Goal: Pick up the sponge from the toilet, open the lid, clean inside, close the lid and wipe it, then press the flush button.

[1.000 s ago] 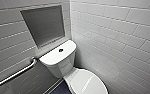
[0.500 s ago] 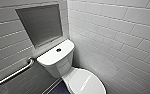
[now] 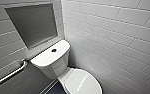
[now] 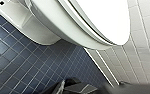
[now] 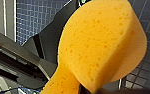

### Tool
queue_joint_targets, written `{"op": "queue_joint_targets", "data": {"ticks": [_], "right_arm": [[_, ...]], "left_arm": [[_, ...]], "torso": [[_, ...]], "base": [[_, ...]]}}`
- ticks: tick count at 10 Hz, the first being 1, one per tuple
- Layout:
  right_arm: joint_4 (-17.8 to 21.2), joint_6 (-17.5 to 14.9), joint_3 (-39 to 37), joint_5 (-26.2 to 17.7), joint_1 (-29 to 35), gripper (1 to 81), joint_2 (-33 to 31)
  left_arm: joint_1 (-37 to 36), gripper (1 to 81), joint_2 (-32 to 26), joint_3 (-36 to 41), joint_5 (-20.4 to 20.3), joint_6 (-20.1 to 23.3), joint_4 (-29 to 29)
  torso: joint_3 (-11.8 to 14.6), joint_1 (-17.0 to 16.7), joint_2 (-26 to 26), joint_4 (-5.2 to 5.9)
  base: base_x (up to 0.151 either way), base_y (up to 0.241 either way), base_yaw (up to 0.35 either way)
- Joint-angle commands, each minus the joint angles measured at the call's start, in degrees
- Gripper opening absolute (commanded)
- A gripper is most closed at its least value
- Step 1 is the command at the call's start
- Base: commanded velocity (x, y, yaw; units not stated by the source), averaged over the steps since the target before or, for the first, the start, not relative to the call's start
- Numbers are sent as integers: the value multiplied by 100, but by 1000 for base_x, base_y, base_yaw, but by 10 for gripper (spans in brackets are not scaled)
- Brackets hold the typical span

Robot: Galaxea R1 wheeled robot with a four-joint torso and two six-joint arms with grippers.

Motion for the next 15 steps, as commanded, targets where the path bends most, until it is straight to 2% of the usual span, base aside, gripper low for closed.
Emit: {"op": "queue_joint_targets", "data": {"ticks": [1,4,7,8,9,10,11,13,15], "right_arm": [[-134,18,-22,-339,12,10,-144],[-134,19,-110,-331,13,10,-21],[-134,19,-251,-322,39,10,102],[-134,27,-286,-322,39,10,102],[-134,27,-295,-322,39,10,102],[-134,27,-295,-322,65,10,102],[-134,27,-304,-322,100,10,111],[-134,27,-313,-322,110,10,129],[-125,27,-435,-322,109,10,190]], "left_arm": [[-552,811,164,14,299,-26,-512],[-649,811,429,-92,203,-61,-804],[-843,811,754,-320,115,-343,-830],[-905,811,867,-425,115,-430,-830],[-966,811,955,-478,115,-466,-830],[-1027,811,1009,-488,106,-483,-830],[-1072,811,1079,-539,106,-622,-830],[-1116,811,1202,-759,-95,-1211,-830],[-1160,811,1360,-970,-158,-1397,-822]], "torso": [[0,0,0,0],[0,0,0,0],[0,0,0,0],[-220,0,0,-2],[-298,0,0,0],[-57,0,-2,0],[-112,0,0,0],[-136,2,0,-2],[-138,2,0,-2]], "base": [[0,0,0],[0,0,0],[0,0,0],[0,0,0],[0,0,0],[0,0,0],[0,0,0],[0,0,0],[0,0,0]]}}
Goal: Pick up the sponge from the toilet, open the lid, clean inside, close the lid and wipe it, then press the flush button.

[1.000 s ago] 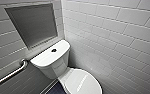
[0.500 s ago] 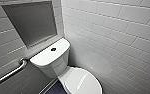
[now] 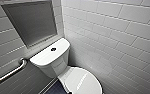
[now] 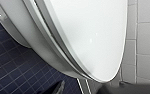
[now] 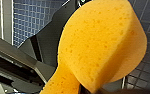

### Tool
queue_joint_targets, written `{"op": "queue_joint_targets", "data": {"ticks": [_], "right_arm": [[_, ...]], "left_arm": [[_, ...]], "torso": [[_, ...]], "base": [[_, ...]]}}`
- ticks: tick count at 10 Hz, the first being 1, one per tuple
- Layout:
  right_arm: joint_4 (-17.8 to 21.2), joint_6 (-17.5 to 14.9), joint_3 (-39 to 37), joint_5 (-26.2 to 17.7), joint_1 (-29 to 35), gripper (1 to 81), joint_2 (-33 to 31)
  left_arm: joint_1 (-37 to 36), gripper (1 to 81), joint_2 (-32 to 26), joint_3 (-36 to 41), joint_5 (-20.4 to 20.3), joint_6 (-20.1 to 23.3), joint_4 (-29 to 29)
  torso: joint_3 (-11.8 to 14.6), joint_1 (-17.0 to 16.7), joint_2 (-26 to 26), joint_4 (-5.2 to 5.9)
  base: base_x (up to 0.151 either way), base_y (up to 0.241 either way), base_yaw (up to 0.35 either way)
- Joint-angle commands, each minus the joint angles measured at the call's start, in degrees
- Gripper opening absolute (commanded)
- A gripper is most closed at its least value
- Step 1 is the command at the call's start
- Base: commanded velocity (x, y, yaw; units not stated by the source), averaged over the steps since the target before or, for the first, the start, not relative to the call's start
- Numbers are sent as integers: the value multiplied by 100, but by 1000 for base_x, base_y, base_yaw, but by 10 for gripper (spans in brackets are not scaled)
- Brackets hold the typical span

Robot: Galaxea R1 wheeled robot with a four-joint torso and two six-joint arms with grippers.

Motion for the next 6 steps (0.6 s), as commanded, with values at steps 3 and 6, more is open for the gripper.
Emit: {"op": "queue_joint_targets", "data": {"ticks": [3,6], "right_arm": [[-99,8,-156,-366,-18,10,-91],[-72,8,-112,-366,35,10,-55]], "left_arm": [[-719,811,328,-122,237,-68,-17],[-534,811,310,19,-149,-157,-105]], "torso": [[0,0,0,2],[0,0,0,0]], "base": [[0,0,0],[0,0,0]]}}
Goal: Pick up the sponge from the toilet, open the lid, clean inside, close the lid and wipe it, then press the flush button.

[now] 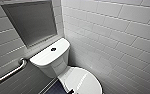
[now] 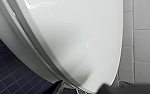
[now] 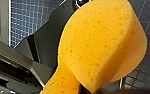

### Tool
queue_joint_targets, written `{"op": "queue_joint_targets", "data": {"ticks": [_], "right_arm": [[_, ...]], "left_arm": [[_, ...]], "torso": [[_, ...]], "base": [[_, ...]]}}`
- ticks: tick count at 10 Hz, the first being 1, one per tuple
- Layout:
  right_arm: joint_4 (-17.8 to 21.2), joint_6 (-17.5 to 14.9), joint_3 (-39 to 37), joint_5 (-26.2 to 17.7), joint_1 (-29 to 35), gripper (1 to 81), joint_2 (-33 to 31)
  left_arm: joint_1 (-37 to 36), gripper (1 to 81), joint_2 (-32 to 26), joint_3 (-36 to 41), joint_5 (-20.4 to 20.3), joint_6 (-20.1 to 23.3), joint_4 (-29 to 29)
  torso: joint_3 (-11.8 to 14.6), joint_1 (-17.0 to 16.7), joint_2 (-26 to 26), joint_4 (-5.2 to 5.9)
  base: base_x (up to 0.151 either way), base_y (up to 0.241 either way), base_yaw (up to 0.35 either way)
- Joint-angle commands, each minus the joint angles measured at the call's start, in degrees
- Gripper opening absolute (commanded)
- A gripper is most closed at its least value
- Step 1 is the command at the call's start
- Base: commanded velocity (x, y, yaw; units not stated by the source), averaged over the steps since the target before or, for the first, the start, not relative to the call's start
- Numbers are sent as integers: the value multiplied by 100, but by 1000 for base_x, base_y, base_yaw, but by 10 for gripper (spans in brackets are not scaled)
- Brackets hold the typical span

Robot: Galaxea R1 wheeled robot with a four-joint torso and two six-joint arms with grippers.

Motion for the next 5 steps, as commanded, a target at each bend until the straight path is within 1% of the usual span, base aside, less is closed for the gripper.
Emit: {"op": "queue_joint_targets", "data": {"ticks": [1,3,5], "right_arm": [[-83,6,112,-366,42,10,-182],[-75,6,103,-366,51,10,-182],[-75,6,112,-366,59,10,-173]], "left_arm": [[-354,811,-4,438,-137,-41,-92],[-337,811,-31,448,-155,-50,-101],[-328,811,74,291,-234,-102,-101]], "torso": [[0,0,0,0],[0,0,0,0],[0,0,0,2]], "base": [[0,0,0],[0,0,0],[0,0,0]]}}
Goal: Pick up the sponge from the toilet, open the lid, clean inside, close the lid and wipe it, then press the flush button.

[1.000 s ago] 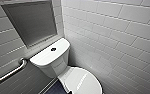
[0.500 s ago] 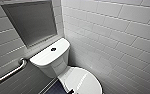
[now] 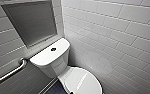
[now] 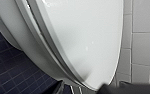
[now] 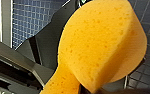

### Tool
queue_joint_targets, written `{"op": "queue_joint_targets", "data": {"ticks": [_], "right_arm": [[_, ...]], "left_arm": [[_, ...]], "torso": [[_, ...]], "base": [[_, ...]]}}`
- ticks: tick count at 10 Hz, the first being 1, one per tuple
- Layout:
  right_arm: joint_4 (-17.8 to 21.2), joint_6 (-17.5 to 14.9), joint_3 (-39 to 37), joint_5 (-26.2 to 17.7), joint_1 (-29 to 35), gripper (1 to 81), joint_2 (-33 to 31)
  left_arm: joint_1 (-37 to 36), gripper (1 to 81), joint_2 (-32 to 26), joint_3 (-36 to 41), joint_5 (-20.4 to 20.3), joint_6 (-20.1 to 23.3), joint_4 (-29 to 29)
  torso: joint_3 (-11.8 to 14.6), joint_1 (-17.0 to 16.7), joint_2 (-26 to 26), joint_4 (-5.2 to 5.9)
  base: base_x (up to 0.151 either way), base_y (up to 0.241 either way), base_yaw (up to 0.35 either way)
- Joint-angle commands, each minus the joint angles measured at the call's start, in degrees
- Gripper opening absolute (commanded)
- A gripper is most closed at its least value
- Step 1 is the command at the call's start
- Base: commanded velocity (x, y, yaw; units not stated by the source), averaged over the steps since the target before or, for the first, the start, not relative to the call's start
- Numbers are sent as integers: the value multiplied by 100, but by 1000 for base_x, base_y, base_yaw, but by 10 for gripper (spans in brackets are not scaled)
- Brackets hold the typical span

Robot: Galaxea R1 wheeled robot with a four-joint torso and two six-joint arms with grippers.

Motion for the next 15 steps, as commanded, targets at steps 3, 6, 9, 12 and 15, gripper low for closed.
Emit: {"op": "queue_joint_targets", "data": {"ticks": [3,6,9,12,15], "right_arm": [[-50,12,58,-361,-22,10,-202],[-50,21,58,-361,-4,10,-193],[-50,21,49,-361,-30,10,-193],[-50,21,49,-361,-39,10,-176],[-50,21,49,-361,-40,10,-149]], "left_arm": [[-562,811,354,-332,248,-65,-31],[-597,811,362,-323,239,-65,-31],[-614,811,362,-314,239,-65,-31],[-676,811,328,-253,169,-205,-40],[-694,811,398,-402,169,-267,-40]], "torso": [[0,0,0,2],[0,0,0,0],[0,0,0,2],[0,0,0,0],[0,0,0,2]], "base": [[0,0,0],[0,0,0],[0,0,0],[0,0,0],[0,0,0]]}}
